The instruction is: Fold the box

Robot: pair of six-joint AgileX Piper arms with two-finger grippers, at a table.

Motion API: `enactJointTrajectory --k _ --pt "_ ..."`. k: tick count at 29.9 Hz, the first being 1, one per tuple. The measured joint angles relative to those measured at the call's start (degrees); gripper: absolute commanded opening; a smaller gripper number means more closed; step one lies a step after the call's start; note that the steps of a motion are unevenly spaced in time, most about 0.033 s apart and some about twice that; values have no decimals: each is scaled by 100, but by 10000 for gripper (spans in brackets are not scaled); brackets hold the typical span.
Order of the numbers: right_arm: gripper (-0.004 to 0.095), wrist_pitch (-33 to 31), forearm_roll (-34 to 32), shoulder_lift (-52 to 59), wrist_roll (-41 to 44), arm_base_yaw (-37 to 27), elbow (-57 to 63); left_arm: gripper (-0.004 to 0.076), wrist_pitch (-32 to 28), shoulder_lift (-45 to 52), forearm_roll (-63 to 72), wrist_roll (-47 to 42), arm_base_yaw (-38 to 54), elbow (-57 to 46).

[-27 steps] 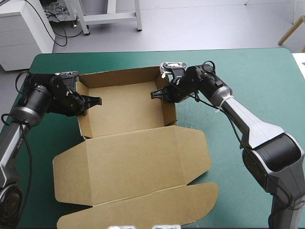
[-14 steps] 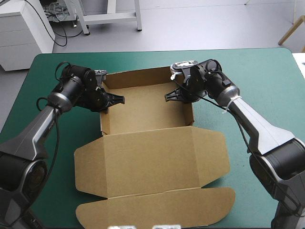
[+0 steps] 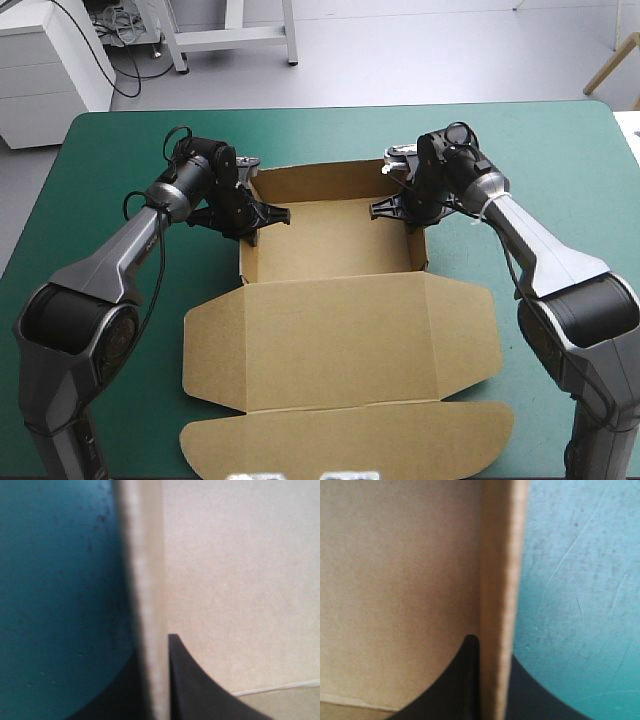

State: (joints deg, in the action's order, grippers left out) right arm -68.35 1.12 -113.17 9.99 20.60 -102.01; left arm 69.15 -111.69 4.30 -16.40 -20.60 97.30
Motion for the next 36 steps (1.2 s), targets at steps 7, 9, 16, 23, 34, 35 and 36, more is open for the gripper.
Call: enactJointTrajectory --k 7,9,16,23,34,35,36 --pt "13 59 25 -47 -205 0 0 273 -6 -6 -56 417 0 0" --pt "96 60 76 -54 -213 0 0 400 -6 -31 -67 547 0 0" --pt "494 -83 112 -59 -191 6 0 592 -164 -44 -35 634 0 0" --pt "621 -87 -112 -59 -150 6 0 592 -288 -63 111 645 0 0" --pt "621 -89 -149 -59 475 6 0 592 -391 -63 185 903 0 0" --pt "621 -94 -149 -59 482 6 -6 592 -391 -63 190 902 0 5" --pt "621 -108 -112 -59 493 6 -34 592 -382 -68 196 902 0 24"
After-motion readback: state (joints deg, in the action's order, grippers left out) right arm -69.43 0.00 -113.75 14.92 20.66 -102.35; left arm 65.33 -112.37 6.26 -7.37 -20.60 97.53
